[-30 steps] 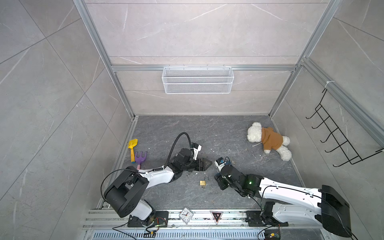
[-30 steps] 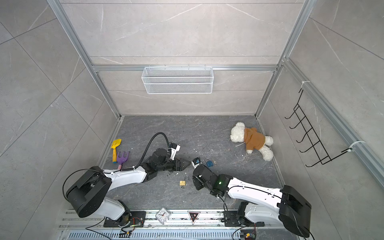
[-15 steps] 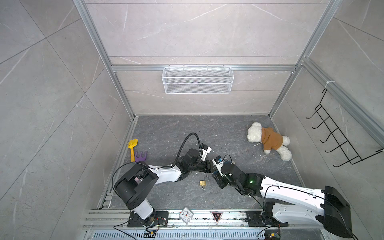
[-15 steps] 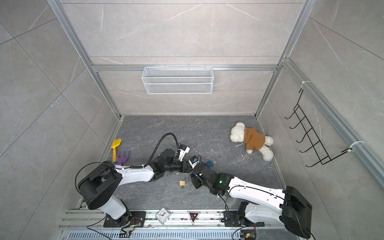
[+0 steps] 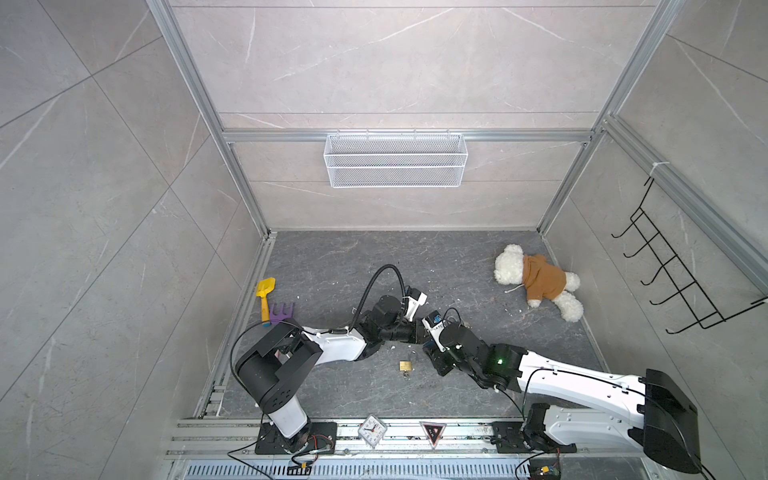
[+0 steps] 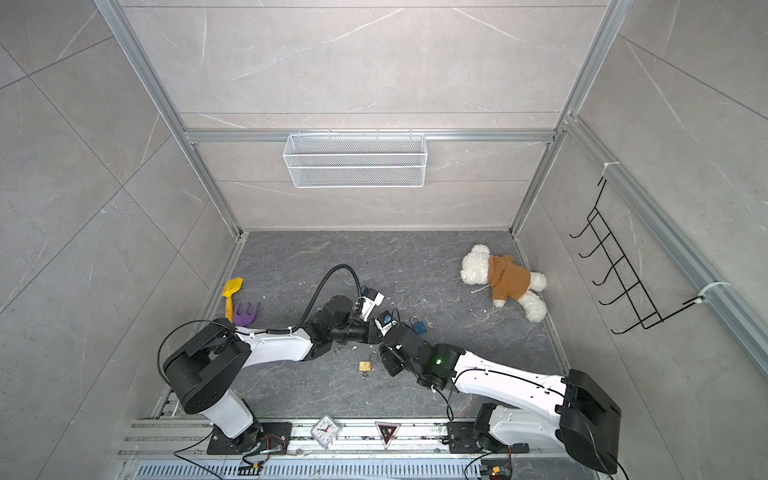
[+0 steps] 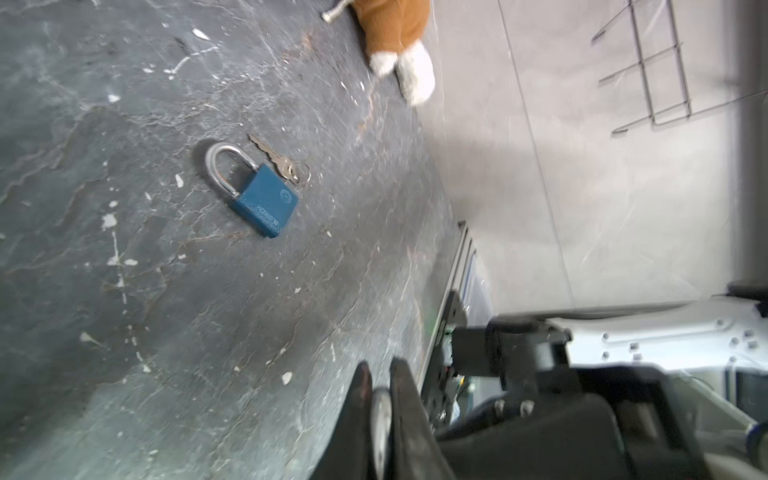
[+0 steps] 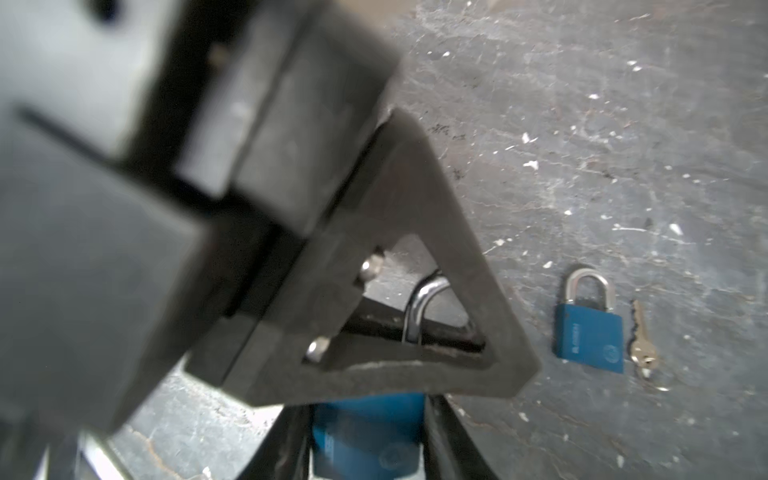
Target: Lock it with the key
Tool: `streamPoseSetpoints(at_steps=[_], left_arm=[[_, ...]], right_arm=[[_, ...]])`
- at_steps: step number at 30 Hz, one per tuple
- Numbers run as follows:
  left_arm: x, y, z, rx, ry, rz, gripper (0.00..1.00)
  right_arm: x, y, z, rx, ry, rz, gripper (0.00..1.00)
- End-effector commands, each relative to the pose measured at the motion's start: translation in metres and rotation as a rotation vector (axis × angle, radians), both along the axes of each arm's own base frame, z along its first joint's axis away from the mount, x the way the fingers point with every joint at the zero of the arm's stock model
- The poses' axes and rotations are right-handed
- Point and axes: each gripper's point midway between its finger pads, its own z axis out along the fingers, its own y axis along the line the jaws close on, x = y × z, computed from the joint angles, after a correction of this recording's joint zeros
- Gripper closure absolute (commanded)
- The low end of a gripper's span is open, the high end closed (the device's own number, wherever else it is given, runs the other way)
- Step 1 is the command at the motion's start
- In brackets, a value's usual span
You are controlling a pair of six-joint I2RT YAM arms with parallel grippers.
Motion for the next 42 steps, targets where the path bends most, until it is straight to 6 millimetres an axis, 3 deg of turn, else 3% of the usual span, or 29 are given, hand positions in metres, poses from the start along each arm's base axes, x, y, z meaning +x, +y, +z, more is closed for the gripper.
streamPoseSetpoints(at_steps=[1,2,6,7,9,12,14,20,23,26,29,32,36,42], left_arm=[[0.001,-0.004,-0.001,0.003,-0.024,-0.021,0.96],[0.001,-0.004,-0.002,0.009,-0.028,-0.024,1.0],[0.003,-0.005,-0.003,0.022,-0.034,-0.026,1.0],[0.004,-0.005,-0.002,0.02,-0.037,-0.023,1.0],[0.008,-0.005,0.004,0.012,-0.047,-0.004,1.0],[0.015,-0.004,0.024,-0.018,-0.054,0.045,1.0],[0.023,0.003,0.043,-0.05,-0.071,0.119,1.0],[0.041,0.048,0.121,-0.34,-0.096,0.44,1.0],[0.044,0.069,0.143,-0.405,-0.053,0.546,1.0],[0.046,0.083,0.153,-0.475,0.038,0.623,1.0],[0.045,0.087,0.164,-0.561,0.12,0.639,1.0],[0.042,0.082,0.172,-0.62,0.185,0.61,1.0],[0.039,0.07,0.167,-0.627,0.252,0.574,1.0],[0.038,0.059,0.159,-0.677,0.307,0.529,1.0]], right_arm=[[0.013,0.006,0.022,0.049,-0.063,-0.014,0.81],[0.016,0.005,0.024,0.054,-0.069,-0.02,0.81],[0.025,0.001,0.029,0.094,-0.068,-0.039,0.78],[0.027,0.0,0.031,0.109,-0.068,-0.042,0.74],[0.031,-0.003,0.039,0.152,-0.069,-0.052,0.54],[0.035,-0.008,0.054,0.223,-0.077,-0.061,0.4],[0.032,-0.008,0.068,0.288,-0.091,-0.038,0.38],[0.024,-0.016,0.124,0.489,-0.249,-0.006,0.39],[0.028,-0.023,0.133,0.462,-0.343,0.003,0.4],[0.028,-0.026,0.134,0.378,-0.324,0.008,0.4],[0.013,-0.021,0.138,0.422,-0.373,0.112,0.42],[0.003,-0.023,0.147,0.496,-0.456,0.155,0.43],[-0.003,-0.019,0.15,0.495,-0.49,0.208,0.45],[0.005,-0.012,0.147,0.466,-0.495,0.218,0.47]])
